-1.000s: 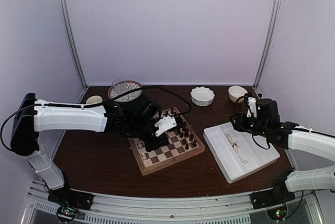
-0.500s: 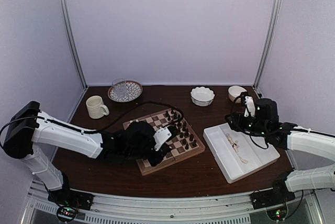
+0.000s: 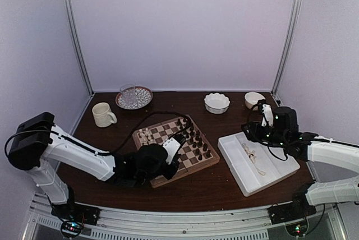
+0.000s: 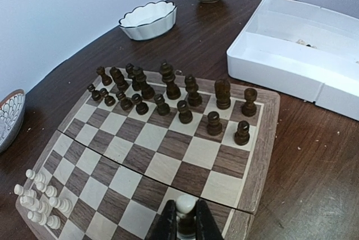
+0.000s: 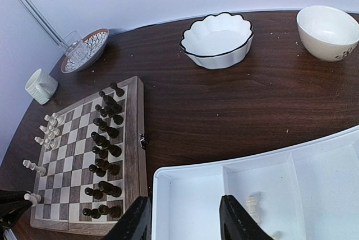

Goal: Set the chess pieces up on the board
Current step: Place the pawn on the chessboard.

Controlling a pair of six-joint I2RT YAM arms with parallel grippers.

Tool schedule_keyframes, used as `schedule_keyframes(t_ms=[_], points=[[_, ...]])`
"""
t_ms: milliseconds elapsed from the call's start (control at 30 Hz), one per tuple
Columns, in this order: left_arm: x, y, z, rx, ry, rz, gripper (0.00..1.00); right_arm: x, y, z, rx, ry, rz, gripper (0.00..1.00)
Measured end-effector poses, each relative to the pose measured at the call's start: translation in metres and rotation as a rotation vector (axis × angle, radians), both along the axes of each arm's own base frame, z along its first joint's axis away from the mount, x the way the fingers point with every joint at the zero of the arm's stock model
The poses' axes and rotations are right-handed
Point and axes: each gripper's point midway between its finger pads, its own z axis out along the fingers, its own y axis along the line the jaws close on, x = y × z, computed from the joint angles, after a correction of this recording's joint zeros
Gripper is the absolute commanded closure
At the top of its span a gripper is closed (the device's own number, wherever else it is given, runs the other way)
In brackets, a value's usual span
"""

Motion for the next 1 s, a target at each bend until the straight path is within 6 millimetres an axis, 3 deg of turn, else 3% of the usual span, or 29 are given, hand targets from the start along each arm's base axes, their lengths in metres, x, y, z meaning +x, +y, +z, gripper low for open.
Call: schedule_keyframes(t_ms=[267, 600, 1000], points=[[-0.004, 0.002, -0.029, 0.057, -0.014, 0.068, 0.92, -0.001, 0.0, -0.002, -0.002, 0.004, 0.0, 0.55], [-0.002, 0.003, -0.042, 0.036, 0.007, 0.114, 0.91, -0.001, 0.0, -0.002, -0.002, 0.004, 0.0, 0.55], [-0.004, 0.004, -0.044, 0.016, 0.031, 0.128, 0.72, -0.001, 0.0, -0.002, -0.003, 0.004, 0.0, 0.53]])
